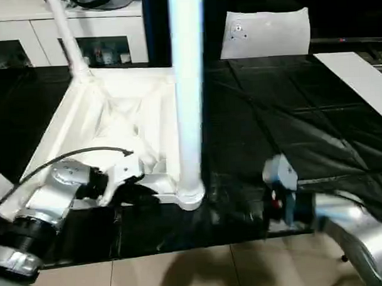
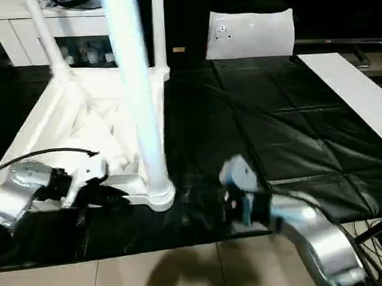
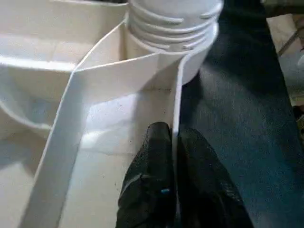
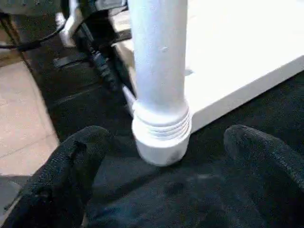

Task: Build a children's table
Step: Rotate leg to tighten

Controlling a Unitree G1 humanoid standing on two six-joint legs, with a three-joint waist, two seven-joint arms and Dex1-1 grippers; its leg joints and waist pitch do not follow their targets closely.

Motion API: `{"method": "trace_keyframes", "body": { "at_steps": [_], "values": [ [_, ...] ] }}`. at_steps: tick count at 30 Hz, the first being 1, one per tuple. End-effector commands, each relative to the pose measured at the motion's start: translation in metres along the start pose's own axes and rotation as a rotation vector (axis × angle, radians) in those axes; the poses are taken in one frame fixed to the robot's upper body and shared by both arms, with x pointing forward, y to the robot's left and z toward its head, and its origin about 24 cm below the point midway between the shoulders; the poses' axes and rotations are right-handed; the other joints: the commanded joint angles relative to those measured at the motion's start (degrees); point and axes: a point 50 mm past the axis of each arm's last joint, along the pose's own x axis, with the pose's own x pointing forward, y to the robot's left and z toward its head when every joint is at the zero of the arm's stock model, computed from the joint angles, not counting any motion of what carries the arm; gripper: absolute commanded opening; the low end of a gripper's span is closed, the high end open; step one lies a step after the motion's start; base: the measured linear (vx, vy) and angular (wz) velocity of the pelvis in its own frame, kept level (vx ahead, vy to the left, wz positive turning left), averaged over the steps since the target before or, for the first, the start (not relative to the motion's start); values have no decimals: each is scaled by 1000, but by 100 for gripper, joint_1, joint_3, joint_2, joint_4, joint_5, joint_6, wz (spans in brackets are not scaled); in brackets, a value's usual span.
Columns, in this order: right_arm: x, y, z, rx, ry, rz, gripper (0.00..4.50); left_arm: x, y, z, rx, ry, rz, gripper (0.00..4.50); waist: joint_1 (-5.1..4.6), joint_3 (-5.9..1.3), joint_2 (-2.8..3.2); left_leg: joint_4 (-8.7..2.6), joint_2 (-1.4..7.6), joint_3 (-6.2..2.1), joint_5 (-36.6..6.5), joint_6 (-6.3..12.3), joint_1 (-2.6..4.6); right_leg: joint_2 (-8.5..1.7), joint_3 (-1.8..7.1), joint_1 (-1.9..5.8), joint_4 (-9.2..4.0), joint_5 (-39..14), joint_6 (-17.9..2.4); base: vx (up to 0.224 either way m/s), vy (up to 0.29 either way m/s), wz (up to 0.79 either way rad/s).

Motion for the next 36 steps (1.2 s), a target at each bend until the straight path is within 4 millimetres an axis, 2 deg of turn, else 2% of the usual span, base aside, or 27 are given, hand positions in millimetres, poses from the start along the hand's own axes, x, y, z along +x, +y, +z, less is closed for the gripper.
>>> {"method": "trace_keyframes", "body": {
  "at_steps": [1,3,4,6,7,8,9,11,13,17,20,22,24,30,31,36],
  "values": [
    [2,-6,3,-30,-7,-7,450,0,3,11,47,-32,-2,4,12,-289,5,-464,293,-15,222,236,-162,-554,351,364,-420,-31,-1358,0,0,0],
    [4,-8,4,-35,-12,0,450,3,2,13,57,-38,-17,4,-10,-305,1,-441,278,-5,410,333,-162,-544,350,386,-389,432,-1426,0,0,0],
    [5,-10,5,-42,-18,6,450,6,1,14,68,-44,-33,4,-11,-301,-7,-445,275,3,414,384,-161,-545,345,385,-391,470,-1458,0,0,0],
    [14,-14,8,-60,-32,77,422,20,-8,23,123,-71,-127,0,-19,-295,-40,-453,288,9,372,437,-157,-552,332,379,-399,335,-1520,0,0,0],
    [16,-15,8,-65,-32,101,412,24,-10,25,137,-76,-149,0,-15,-297,-26,-452,297,10,362,452,-152,-560,331,376,-395,305,-1538,0,0,0],
    [18,-16,8,-75,-26,121,403,26,-11,28,151,-80,-167,0,-20,-289,-44,-454,317,17,375,487,-141,-558,331,362,-397,311,-1561,0,0,0],
    [19,-16,7,-81,-22,135,390,28,-12,29,161,-82,-178,0,7,-303,-22,-440,326,28,445,547,-105,-558,330,334,-380,403,-1596,0,0,0],
    [22,-18,7,-92,-10,171,378,33,-13,32,188,-78,-206,0,45,-297,-52,-442,333,46,579,653,-107,-563,328,333,-362,556,-1641,0,0,0],
    [25,-21,7,-109,2,206,360,36,-14,34,212,-64,-234,0,89,-303,-57,-435,337,69,588,719,-88,-569,311,308,-352,540,-1667,0,0,0],
    [28,-23,6,-117,11,238,331,39,-14,35,236,-49,-255,0,115,-289,-102,-446,356,118,465,745,-81,-582,297,280,-363,365,-1633,0,0,0],
    [31,-23,7,-111,12,300,311,41,-14,37,257,-35,-269,0,108,-276,-92,-459,361,127,305,700,-84,-593,289,274,-378,116,-1617,0,0,0],
    [30,-22,6,-109,16,353,287,41,-12,38,269,-26,-271,0,110,-267,-133,-456,359,138,278,692,-102,-603,299,283,-383,105,-1596,0,0,0],
    [30,-22,5,-107,25,385,266,42,-11,38,275,-20,-271,0,126,-273,-119,-450,362,138,350,722,-102,-612,298,277,-370,182,-1592,0,0,0],
    [29,-23,3,-101,48,434,217,43,-8,38,281,-9,-273,0,156,-297,-144,-417,349,135,677,861,-135,-607,286,292,-316,603,-1633,0,0,0],
    [29,-24,3,-99,50,438,208,43,-8,38,281,-7,-274,0,167,-290,-150,-410,348,140,698,906,-143,-605,283,285,-315,608,-1642,0,0,0],
    [31,-24,1,-79,60,461,199,43,-7,36,266,1,-270,0,204,-264,-133,-419,358,149,615,876,-136,-600,283,261,-333,415,-1602,0,0,0]
  ]
}}
